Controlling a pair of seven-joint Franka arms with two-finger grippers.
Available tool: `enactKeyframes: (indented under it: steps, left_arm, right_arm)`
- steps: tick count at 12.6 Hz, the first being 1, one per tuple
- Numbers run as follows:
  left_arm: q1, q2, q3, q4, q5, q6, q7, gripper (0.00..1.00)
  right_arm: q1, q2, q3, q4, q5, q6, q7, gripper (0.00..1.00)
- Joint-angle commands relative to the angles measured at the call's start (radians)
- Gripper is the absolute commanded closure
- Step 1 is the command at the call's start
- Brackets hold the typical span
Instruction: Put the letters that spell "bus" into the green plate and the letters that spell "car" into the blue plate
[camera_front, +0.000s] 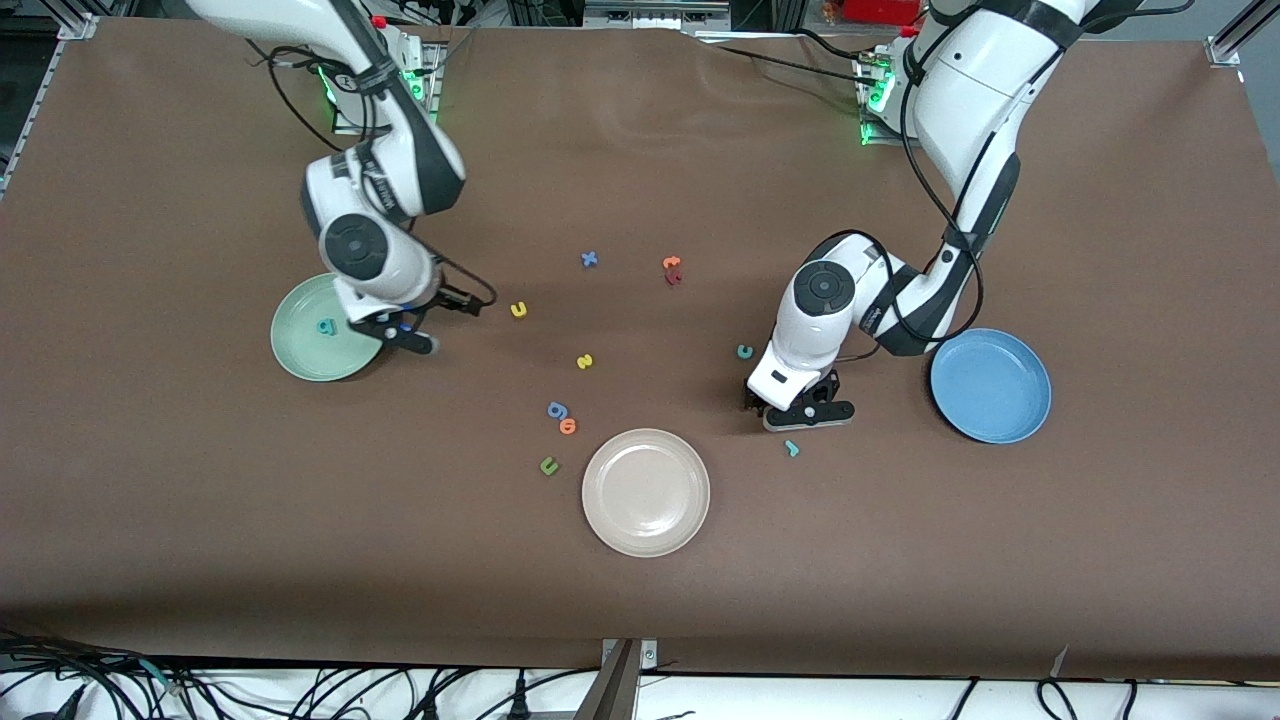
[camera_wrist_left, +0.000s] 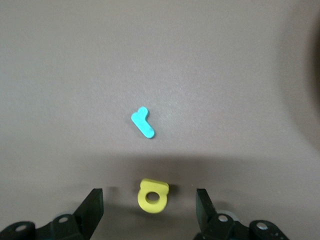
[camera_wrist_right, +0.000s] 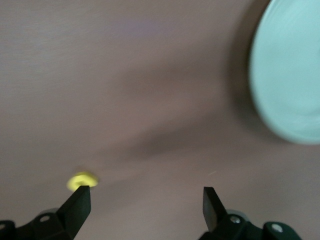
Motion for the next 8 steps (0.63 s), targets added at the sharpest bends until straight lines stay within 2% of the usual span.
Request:
enactKeyframes:
  steps: [1,4,6,7,8]
  left_arm:
    - [-0.017,0.019,0.023,0.024,0.066,0.004,-0.022,0.17]
    - [-0.022,0.040,0.023,0.024,0.063,0.005,-0.028,0.20]
    - [-0.022,0.042,0.023,0.024,0.063,0.005,-0.028,0.21]
    - [-0.022,0.043,0.023,0.024,0.065,0.005,-0.028,0.25]
    - [-0.022,0.043,0.023,0.024,0.066,0.007,-0.027,0.33]
  right_arm:
    - [0.012,0.042,0.045,-0.008,0.010,0.104,0.250,0.01]
    - [0.075,0.088,0.045,-0.015,0.006,0.207,0.398,0.09]
    - [0.083,0.110,0.044,-0.017,0.006,0.240,0.411,0.16]
    - [0.083,0.122,0.044,-0.021,0.006,0.263,0.417,0.24]
    - [0.089,0.128,0.044,-0.026,0.005,0.281,0.418,0.29]
